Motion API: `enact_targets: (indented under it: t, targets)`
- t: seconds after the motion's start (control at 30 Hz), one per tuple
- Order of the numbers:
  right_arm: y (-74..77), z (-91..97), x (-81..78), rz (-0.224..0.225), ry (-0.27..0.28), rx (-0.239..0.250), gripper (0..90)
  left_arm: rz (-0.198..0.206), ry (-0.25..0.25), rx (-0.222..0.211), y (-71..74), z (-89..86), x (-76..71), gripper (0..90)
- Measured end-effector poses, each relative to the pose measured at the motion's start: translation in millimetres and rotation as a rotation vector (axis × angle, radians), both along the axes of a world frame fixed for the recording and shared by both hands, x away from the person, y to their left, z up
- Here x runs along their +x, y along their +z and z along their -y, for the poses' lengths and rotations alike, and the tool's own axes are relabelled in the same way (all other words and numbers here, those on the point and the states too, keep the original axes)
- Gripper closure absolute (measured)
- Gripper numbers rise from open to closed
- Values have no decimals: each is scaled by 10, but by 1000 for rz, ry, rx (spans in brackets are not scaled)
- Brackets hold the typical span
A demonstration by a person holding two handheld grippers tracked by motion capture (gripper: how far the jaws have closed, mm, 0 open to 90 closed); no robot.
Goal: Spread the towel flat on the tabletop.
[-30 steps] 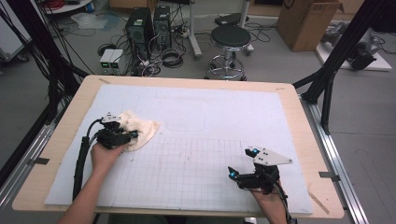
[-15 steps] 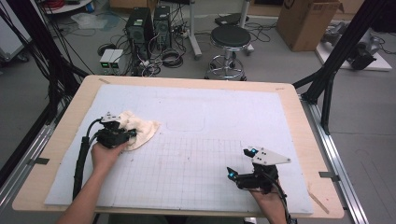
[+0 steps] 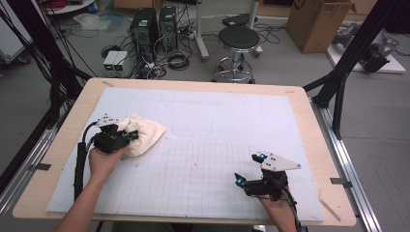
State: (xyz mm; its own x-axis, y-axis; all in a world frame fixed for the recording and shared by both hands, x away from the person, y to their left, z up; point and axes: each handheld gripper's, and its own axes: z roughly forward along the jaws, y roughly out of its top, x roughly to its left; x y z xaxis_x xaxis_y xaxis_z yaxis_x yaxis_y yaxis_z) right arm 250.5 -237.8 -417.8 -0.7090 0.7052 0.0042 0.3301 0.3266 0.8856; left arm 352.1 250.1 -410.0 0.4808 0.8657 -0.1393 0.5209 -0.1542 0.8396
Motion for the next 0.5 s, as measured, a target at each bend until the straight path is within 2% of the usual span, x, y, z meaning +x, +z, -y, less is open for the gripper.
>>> enact_targets:
  t: [0.1,0.23,0.5]
  targets:
    - [1,-4,-2,-2,0,1,104,19,-36,9,93,74,-52,762]
    - [7,-3,-6,0,-1,4,104,54,-89,-8,212,233,-142,762]
    - [20,12,-17,9,-3,10,104,82,-195,21,329,621,-240,762]
